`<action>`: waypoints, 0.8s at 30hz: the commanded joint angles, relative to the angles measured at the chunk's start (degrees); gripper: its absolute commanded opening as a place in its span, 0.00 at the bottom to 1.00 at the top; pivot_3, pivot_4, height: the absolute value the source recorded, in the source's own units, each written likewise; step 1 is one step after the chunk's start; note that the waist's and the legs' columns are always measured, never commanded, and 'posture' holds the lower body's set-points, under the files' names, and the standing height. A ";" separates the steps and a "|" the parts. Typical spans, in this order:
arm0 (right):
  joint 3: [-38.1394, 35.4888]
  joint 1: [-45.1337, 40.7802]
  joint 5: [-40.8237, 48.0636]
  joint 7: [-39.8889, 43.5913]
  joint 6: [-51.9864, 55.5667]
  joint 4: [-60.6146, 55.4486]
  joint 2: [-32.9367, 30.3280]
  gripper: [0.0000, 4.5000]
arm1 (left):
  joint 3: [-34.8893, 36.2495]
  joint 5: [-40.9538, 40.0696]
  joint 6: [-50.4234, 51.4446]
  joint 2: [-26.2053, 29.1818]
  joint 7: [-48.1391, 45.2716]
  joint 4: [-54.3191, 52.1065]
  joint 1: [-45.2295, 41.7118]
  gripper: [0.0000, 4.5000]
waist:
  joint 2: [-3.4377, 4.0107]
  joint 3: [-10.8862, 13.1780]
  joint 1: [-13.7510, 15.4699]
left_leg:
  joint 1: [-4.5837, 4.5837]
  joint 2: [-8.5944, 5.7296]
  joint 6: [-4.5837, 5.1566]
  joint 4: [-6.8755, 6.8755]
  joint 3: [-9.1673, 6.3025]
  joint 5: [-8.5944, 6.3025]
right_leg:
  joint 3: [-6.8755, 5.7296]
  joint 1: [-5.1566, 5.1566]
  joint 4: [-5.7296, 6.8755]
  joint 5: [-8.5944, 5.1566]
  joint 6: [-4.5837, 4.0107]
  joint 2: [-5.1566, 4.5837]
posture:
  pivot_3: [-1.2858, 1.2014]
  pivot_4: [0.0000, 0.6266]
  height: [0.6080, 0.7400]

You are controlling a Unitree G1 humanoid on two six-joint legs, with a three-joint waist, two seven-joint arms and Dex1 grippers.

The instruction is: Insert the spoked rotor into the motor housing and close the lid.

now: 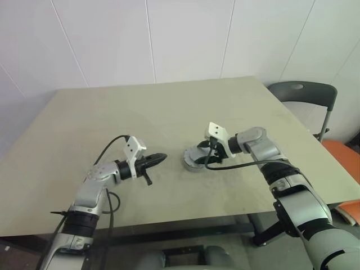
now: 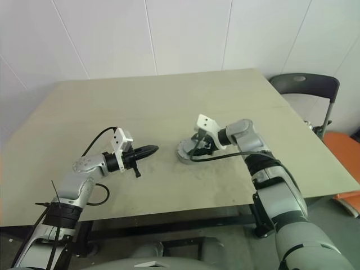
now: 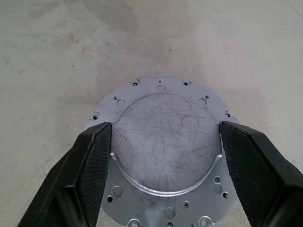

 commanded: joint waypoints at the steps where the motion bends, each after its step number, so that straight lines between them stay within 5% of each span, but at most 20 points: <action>1: 0.66 0.30 -1.45 -1.35 0.41 -0.11 -0.12 0.72 | 0.62 -0.07 -0.77 0.24 0.16 -0.86 -0.63 0.00 | 0.00 0.00 -0.03 | 0.04 0.00 0.00 0.01 -0.01 0.00 | 0.00 0.05 0.00 -0.04 -0.07 0.00 | 0.52 0.00 1.00; 24: -0.56 0.60 1.08 -0.57 3.28 1.01 2.32 0.72 | -0.24 0.20 -0.69 -0.23 0.33 -0.47 -0.70 0.00 | 0.00 0.01 -0.24 | 0.65 0.04 0.01 -0.02 0.00 -0.01 | 0.00 0.61 0.01 -0.25 0.08 0.03 | 0.52 0.00 1.00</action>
